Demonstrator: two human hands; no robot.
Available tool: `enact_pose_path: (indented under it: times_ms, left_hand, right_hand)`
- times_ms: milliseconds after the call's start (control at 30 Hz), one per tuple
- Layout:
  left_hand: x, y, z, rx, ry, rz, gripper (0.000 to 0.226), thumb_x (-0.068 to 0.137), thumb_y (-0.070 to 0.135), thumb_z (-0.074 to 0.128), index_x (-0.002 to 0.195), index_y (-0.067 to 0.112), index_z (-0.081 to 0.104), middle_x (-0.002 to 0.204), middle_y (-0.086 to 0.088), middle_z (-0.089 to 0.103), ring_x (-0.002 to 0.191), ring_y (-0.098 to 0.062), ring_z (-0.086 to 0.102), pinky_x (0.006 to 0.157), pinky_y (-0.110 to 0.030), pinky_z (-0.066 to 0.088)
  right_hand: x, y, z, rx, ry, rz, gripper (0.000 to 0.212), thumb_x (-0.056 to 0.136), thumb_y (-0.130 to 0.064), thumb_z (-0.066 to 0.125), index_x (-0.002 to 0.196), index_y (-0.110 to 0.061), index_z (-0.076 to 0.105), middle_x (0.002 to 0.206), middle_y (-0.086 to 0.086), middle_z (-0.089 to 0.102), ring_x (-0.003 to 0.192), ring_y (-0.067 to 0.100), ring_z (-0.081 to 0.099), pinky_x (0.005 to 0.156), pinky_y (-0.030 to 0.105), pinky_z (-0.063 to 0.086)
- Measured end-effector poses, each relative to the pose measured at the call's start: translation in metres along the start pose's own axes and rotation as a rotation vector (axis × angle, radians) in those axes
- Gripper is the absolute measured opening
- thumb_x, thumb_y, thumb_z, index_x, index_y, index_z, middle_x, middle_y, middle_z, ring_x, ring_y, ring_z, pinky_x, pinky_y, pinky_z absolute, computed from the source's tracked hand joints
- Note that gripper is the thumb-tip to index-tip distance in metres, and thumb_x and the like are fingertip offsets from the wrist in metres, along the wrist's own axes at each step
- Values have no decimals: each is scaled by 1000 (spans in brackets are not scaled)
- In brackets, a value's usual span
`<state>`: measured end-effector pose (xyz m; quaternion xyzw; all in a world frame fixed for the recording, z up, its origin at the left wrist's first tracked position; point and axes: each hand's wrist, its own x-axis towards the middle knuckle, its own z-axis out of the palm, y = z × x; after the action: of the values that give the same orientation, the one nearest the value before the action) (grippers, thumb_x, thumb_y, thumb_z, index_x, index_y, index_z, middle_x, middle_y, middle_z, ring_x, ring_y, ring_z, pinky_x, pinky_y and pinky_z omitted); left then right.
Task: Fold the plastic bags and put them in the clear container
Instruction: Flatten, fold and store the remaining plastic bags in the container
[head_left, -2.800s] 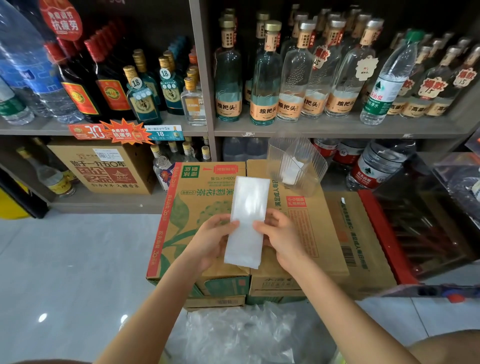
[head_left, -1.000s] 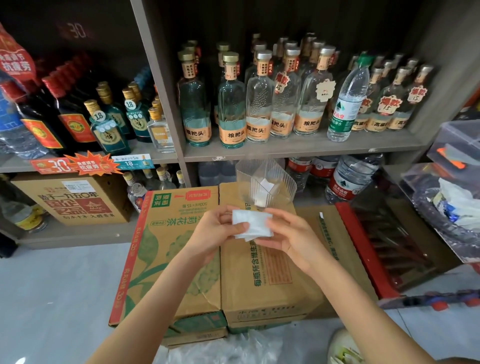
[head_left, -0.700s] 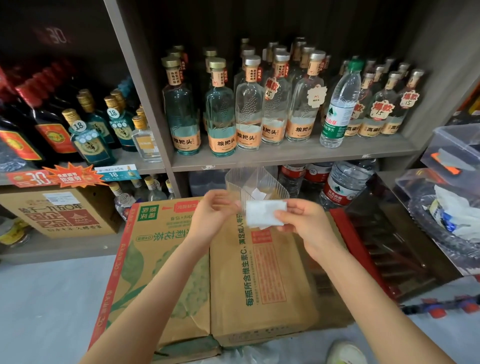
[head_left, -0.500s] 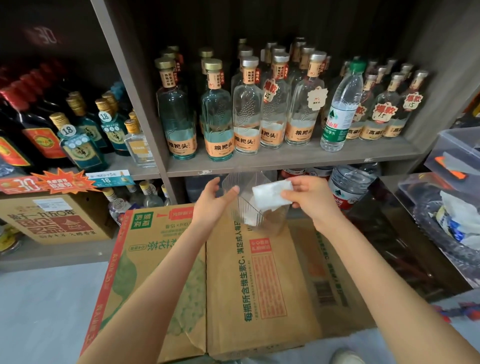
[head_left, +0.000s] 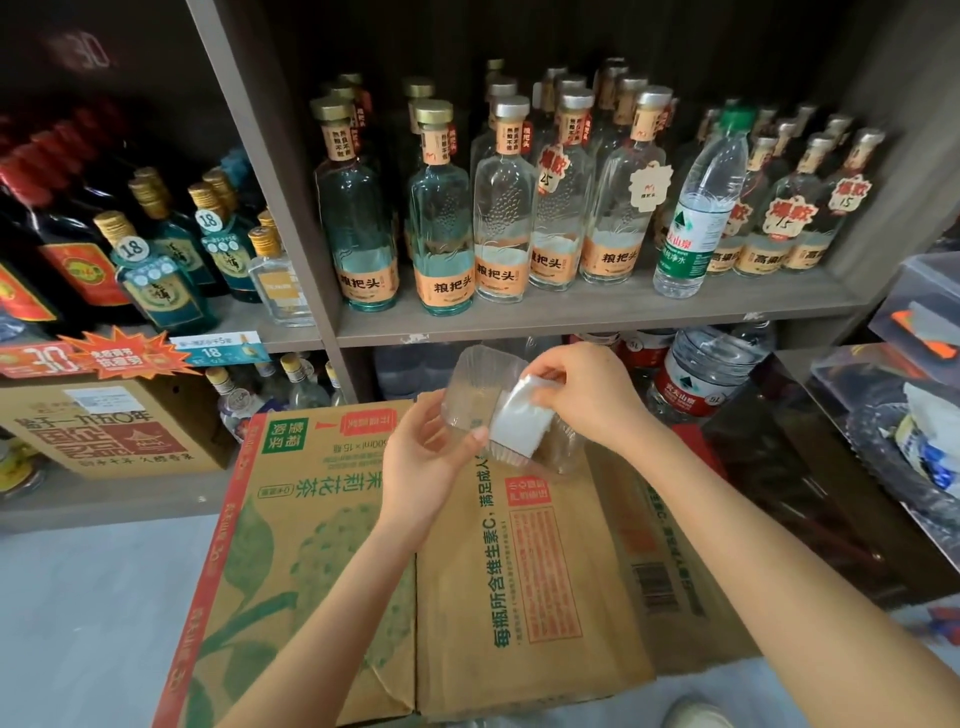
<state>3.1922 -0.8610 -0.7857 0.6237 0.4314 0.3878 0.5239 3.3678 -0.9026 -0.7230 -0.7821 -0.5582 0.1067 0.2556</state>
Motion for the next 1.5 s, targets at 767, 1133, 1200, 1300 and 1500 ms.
enact_pose_path:
  times_ms: [767,1133,1200,1300,1500]
  left_hand:
    - [-25,-9,-20,16,-73,-15,74,57,39,83,120,47,46,125,-5,58,105,-10,59,96,-39,51]
    - [-25,-11,-19,6,-84,6,70,64,27,85,116,52,45,125,-5,56,106,-12,59,96,-36,51]
    - [-26,-13,-20,7,-88,13,71,66,23,85,117,51,45,124,-5,56,105,-11,59,94,-27,50]
    - [-27,-14,-20,12,-89,19,71,68,20,85,117,51,45,123,-4,56,105,-11,59,94,-28,50]
    - [-30,-13,-22,35,-112,49,71,61,35,83,119,52,45,123,-1,56,106,-10,59,95,-29,50]
  right_hand:
    - [-37,-4,62,-307,344,-238,18,65,-12,84,74,-25,75,76,-7,64,76,21,53,74,33,24]
    - [-39,9,65,-363,573,-274,17,69,-23,82,83,-22,73,88,-4,70,84,21,53,76,36,27]
    - [-48,17,62,-301,627,-301,15,69,-26,82,81,-26,73,103,-1,67,97,22,50,82,39,29]
    - [-50,26,61,-228,487,-240,19,66,-33,83,83,-33,75,127,4,59,117,28,48,101,52,28]
    - [-31,14,49,-419,43,-133,42,76,-56,69,116,-44,64,160,2,13,147,27,3,114,57,-13]
